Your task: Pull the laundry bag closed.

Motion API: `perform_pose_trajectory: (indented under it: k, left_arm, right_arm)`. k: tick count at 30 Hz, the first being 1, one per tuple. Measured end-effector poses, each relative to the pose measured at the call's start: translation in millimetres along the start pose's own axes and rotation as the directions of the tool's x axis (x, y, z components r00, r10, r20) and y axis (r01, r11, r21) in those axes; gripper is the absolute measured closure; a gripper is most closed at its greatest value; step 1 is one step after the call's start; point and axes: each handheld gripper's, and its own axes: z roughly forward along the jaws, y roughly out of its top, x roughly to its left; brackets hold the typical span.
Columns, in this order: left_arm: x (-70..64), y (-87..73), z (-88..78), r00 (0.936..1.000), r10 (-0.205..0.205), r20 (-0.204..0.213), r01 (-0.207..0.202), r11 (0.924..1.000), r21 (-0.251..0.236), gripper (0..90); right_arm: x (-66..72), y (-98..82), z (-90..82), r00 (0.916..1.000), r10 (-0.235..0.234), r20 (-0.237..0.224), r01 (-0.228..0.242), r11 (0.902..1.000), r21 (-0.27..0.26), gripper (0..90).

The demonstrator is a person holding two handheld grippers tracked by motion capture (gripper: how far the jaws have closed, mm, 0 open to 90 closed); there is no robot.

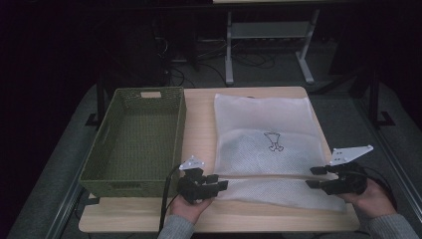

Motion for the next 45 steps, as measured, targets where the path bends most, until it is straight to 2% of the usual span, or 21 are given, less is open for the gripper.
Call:
perform_pose_trajectory:
  k: [14, 20, 25, 45]
  left_arm:
    - [-3.5, -4.8, -0.5, 0.999, 0.045, -0.007, -0.045, 0.9989, 0.01, 48.7]
    - [-2.7, -8.1, -2.6, 0.9986, 0.052, -0.01, -0.052, 0.9986, 0.01, 47.7]
    - [-0.3, -12.5, -3.8, 0.9991, 0.041, -0.008, -0.041, 0.9992, 0.001, 47.1]
    - [0.4, -29.4, -10.4, 0.9965, 0.079, -0.028, -0.079, 0.9968, -0.012, 45.7]
  right_arm:
    - [12.2, 10.8, 11.3, 0.9994, -0.024, -0.025, 0.023, 0.9995, -0.02, 44.6]
    - [18.2, 15.1, 16.2, 0.9988, -0.035, -0.036, 0.034, 0.9991, -0.027, 43.5]
    - [24.3, 18.1, 19.6, 0.998, -0.045, -0.044, 0.044, 0.9985, -0.031, 42.5]
    - [40.6, 20.4, 35.0, 0.9948, -0.06, -0.083, 0.055, 0.997, -0.054, 39.1]
